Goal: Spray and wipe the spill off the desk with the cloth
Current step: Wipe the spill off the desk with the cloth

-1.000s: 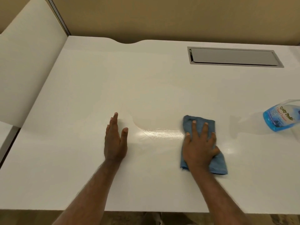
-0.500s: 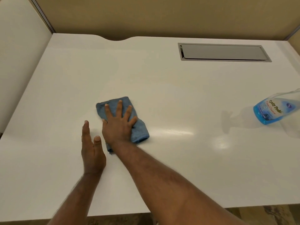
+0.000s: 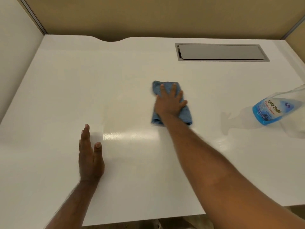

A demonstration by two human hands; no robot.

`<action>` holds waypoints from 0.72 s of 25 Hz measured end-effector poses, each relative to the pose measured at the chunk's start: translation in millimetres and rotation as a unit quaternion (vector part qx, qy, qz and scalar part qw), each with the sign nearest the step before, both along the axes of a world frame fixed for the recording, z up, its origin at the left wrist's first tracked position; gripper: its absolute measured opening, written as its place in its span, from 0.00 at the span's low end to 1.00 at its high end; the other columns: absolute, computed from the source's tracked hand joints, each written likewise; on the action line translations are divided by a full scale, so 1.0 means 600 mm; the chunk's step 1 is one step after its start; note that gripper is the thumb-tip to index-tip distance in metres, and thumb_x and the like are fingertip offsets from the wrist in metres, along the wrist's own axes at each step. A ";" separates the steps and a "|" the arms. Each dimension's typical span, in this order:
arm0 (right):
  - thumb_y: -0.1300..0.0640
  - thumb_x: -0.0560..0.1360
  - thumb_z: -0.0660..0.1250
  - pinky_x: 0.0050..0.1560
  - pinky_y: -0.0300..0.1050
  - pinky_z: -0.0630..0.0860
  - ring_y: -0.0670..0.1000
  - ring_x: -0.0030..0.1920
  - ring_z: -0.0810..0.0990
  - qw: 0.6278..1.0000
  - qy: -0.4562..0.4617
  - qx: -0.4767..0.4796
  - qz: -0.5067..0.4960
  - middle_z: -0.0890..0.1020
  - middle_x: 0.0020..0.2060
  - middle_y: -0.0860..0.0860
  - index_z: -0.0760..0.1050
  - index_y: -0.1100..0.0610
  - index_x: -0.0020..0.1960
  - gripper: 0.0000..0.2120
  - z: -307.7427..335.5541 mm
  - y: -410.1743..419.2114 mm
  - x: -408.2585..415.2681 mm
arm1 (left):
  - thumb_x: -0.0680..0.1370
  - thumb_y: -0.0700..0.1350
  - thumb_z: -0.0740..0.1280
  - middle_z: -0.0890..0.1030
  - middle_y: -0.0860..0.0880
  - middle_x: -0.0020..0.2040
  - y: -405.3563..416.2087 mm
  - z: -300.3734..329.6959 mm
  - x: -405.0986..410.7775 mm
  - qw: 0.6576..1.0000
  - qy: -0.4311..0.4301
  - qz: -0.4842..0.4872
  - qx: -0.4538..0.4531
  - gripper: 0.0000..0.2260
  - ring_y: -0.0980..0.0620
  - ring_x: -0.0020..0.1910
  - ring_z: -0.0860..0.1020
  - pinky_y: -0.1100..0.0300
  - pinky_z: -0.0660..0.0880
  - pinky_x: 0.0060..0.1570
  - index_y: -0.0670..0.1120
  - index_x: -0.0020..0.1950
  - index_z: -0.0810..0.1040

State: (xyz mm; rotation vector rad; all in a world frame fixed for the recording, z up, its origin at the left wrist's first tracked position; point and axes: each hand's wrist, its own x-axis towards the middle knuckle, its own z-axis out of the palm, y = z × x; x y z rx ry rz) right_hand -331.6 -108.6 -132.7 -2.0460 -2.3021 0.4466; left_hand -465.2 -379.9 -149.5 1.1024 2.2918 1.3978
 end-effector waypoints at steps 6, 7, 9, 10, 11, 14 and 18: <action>0.41 0.79 0.52 0.65 0.71 0.57 0.63 0.75 0.55 0.985 -0.037 0.014 -0.168 0.53 0.78 0.51 0.52 0.36 0.75 0.25 -0.008 0.011 0.270 | 0.79 0.64 0.47 0.59 0.53 0.77 0.002 0.006 0.000 1.000 -0.005 -0.008 -0.026 0.32 0.49 0.77 0.58 0.39 0.56 0.74 0.47 0.79 0.54; 0.41 0.79 0.53 0.64 0.71 0.59 0.64 0.74 0.56 0.981 -0.042 0.023 -0.186 0.55 0.78 0.52 0.53 0.37 0.75 0.25 -0.010 -0.004 0.306 | 0.79 0.64 0.46 0.59 0.53 0.77 0.003 0.007 0.000 1.000 -0.006 -0.013 -0.028 0.33 0.49 0.77 0.59 0.38 0.56 0.74 0.48 0.79 0.54; 0.42 0.79 0.54 0.61 0.71 0.62 0.65 0.71 0.60 0.976 -0.052 0.044 -0.205 0.57 0.77 0.54 0.56 0.38 0.75 0.24 -0.014 -0.045 0.355 | 0.79 0.64 0.47 0.59 0.52 0.78 0.004 0.010 0.000 0.999 -0.010 -0.025 -0.028 0.32 0.50 0.77 0.58 0.38 0.56 0.74 0.48 0.79 0.54; 0.42 0.79 0.56 0.60 0.71 0.63 0.65 0.70 0.62 0.976 -0.052 0.054 -0.206 0.59 0.76 0.55 0.57 0.39 0.74 0.24 -0.016 -0.068 0.368 | 0.79 0.63 0.47 0.59 0.51 0.78 0.006 0.011 0.002 0.999 -0.012 -0.031 -0.028 0.31 0.51 0.77 0.58 0.38 0.55 0.74 0.49 0.79 0.54; 0.44 0.79 0.57 0.59 0.71 0.64 0.66 0.69 0.63 0.976 -0.048 0.064 -0.202 0.60 0.76 0.56 0.59 0.39 0.74 0.24 -0.018 -0.094 0.374 | 0.79 0.62 0.47 0.60 0.50 0.78 0.007 0.013 0.003 0.999 -0.014 -0.037 -0.027 0.31 0.51 0.77 0.58 0.38 0.55 0.74 0.49 0.79 0.54; 0.50 0.77 0.63 0.55 0.69 0.67 0.67 0.67 0.66 0.980 -0.016 0.098 -0.170 0.65 0.74 0.59 0.64 0.43 0.73 0.25 -0.015 -0.165 0.347 | 0.79 0.65 0.46 0.59 0.50 0.79 0.011 0.018 0.005 0.998 -0.017 -0.046 -0.029 0.33 0.52 0.77 0.56 0.40 0.53 0.75 0.48 0.79 0.54; 0.51 0.77 0.64 0.55 0.66 0.67 0.66 0.68 0.65 0.990 -0.004 0.098 -0.102 0.64 0.75 0.57 0.64 0.43 0.74 0.26 -0.010 -0.220 0.232 | 0.78 0.68 0.46 0.59 0.51 0.79 0.010 0.019 0.004 0.999 -0.033 -0.031 -0.029 0.35 0.52 0.77 0.57 0.40 0.54 0.74 0.49 0.79 0.54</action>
